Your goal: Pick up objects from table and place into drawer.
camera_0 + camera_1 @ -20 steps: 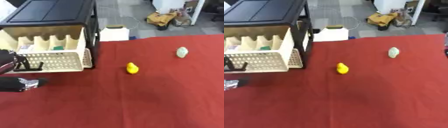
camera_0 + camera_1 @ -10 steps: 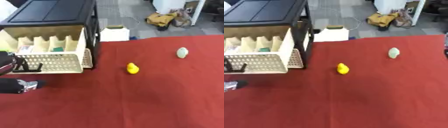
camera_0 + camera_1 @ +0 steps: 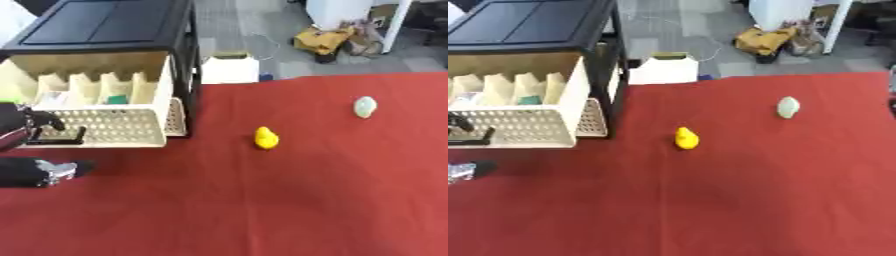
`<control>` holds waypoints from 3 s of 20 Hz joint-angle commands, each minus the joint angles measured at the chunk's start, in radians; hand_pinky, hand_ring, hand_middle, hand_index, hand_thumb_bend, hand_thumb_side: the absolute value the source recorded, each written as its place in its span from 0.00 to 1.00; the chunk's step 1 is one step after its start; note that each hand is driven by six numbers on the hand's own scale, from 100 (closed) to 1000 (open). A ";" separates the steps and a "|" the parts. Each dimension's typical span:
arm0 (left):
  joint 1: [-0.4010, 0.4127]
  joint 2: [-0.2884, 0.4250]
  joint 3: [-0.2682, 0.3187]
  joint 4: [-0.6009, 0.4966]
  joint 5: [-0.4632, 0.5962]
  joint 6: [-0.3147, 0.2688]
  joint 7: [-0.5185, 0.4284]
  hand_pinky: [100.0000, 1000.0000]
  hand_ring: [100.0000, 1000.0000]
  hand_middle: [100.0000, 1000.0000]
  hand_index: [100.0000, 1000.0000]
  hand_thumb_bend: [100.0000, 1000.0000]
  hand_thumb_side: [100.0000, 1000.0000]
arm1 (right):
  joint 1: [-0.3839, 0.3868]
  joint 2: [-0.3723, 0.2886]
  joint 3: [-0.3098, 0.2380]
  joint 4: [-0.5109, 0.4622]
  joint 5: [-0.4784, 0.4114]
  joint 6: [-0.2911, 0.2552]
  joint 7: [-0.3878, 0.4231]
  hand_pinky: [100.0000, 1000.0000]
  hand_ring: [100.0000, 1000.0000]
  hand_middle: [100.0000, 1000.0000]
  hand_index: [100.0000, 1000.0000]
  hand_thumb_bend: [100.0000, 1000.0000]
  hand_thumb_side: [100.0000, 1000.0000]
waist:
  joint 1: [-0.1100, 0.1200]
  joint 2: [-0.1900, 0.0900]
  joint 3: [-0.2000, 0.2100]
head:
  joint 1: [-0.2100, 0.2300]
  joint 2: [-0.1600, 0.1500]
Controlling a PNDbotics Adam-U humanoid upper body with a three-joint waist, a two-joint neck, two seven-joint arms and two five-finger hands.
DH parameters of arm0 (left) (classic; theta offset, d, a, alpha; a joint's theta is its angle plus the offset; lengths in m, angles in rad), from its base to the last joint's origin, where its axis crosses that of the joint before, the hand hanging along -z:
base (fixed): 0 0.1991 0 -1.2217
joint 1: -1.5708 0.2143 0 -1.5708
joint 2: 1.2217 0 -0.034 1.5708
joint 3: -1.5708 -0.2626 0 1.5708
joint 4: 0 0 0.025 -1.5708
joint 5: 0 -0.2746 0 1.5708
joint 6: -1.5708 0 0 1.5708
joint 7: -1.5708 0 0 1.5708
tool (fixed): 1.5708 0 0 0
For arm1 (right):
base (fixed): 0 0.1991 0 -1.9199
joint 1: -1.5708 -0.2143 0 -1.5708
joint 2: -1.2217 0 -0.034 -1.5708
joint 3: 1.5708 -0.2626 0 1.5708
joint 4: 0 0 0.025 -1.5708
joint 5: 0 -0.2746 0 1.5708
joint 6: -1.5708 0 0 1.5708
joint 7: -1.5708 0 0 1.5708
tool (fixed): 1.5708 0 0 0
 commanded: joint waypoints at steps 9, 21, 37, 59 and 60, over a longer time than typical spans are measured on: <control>-0.027 0.036 0.063 -0.050 0.036 -0.027 0.014 0.00 0.00 0.00 0.87 0.52 1.00 | -0.011 -0.014 -0.011 -0.017 -0.004 0.001 -0.007 0.53 0.53 0.42 0.72 0.17 0.63 | -0.006 -0.033 0.007 | -0.006 0.008; -0.062 -0.055 0.130 -0.050 0.160 -0.175 0.140 0.00 0.00 0.00 0.81 0.43 1.00 | -0.018 -0.033 -0.004 -0.017 0.000 0.001 -0.008 0.53 0.54 0.43 0.72 0.19 0.64 | -0.019 -0.048 0.021 | -0.050 0.037; -0.078 -0.304 0.236 -0.050 0.321 -0.104 0.652 0.00 0.00 0.00 0.74 0.49 1.00 | -0.060 -0.140 0.045 -0.017 0.033 0.030 0.025 0.54 0.55 0.44 0.73 0.29 0.67 | -0.031 -0.067 0.022 | -0.076 0.102; 0.032 -0.669 0.198 -0.050 0.528 -0.284 0.943 0.19 0.25 0.34 0.89 0.07 1.00 | -0.315 -0.409 0.247 0.188 0.189 0.094 0.208 0.57 0.61 0.50 0.75 0.38 0.98 | -0.041 -0.093 0.020 | -0.086 0.089; 0.034 -0.675 0.196 -0.050 0.528 -0.290 0.930 0.22 0.29 0.37 0.89 0.06 1.00 | -0.329 -0.415 0.261 0.213 0.195 0.084 0.223 0.58 0.62 0.50 0.76 0.39 0.99 | -0.040 -0.094 0.023 | -0.087 0.089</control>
